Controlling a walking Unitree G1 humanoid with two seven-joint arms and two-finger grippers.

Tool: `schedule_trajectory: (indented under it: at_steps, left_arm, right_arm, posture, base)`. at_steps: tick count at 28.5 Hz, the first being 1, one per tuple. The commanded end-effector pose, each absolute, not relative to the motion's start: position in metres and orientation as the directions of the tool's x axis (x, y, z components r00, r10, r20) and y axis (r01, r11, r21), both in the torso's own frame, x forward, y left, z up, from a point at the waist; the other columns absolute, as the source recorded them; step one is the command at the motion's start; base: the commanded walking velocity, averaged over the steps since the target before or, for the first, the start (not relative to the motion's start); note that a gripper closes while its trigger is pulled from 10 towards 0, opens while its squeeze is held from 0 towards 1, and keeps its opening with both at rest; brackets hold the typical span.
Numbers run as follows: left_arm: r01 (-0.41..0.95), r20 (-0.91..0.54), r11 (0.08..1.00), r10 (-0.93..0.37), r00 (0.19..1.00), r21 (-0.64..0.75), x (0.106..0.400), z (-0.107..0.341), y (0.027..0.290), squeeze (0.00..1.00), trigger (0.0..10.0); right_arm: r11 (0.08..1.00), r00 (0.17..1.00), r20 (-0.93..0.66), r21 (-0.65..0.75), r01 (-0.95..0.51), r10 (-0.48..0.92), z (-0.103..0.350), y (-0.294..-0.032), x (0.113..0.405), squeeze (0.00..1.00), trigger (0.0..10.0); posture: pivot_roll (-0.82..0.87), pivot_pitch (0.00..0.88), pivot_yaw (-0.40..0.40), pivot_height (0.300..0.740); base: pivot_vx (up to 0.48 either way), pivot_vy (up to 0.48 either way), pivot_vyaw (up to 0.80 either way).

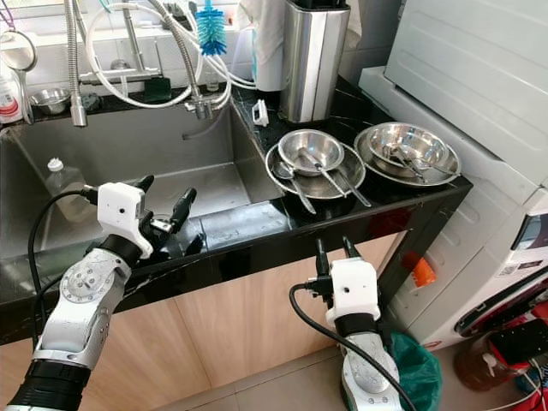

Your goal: Kitchen organization

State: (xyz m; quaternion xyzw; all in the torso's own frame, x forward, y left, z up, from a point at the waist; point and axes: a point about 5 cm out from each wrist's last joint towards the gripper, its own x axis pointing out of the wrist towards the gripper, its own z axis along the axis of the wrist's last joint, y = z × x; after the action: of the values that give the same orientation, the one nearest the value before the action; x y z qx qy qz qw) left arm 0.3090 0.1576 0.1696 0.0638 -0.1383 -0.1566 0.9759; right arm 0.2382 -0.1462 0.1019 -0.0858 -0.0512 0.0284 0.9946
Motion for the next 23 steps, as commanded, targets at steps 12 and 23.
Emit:
schedule_trajectory:
  at_steps: [12, 23]
  left_arm:
    - [0.276, 0.264, 0.944, -0.316, 0.911, 0.179, 0.3075, 0.1726, 0.1588, 0.00, 10.0]
    - [0.271, 0.264, 0.946, -0.311, 0.913, 0.180, 0.3077, 0.1731, 0.1602, 0.00, 10.0]
  right_arm:
    - [0.983, 0.993, 0.093, -0.178, -0.049, 0.066, 0.1018, -0.1486, 0.2402, 0.00, 10.0]
    - [0.983, 0.994, 0.090, -0.178, -0.048, 0.065, 0.1016, -0.1489, 0.2391, 0.00, 10.0]
  posture:
    - [0.04, 0.000, -0.034, 0.740]
    - [0.04, 0.000, -0.032, 0.740]
  base:
    - [0.265, 0.000, 0.00]
    - [0.282, 0.000, 0.00]
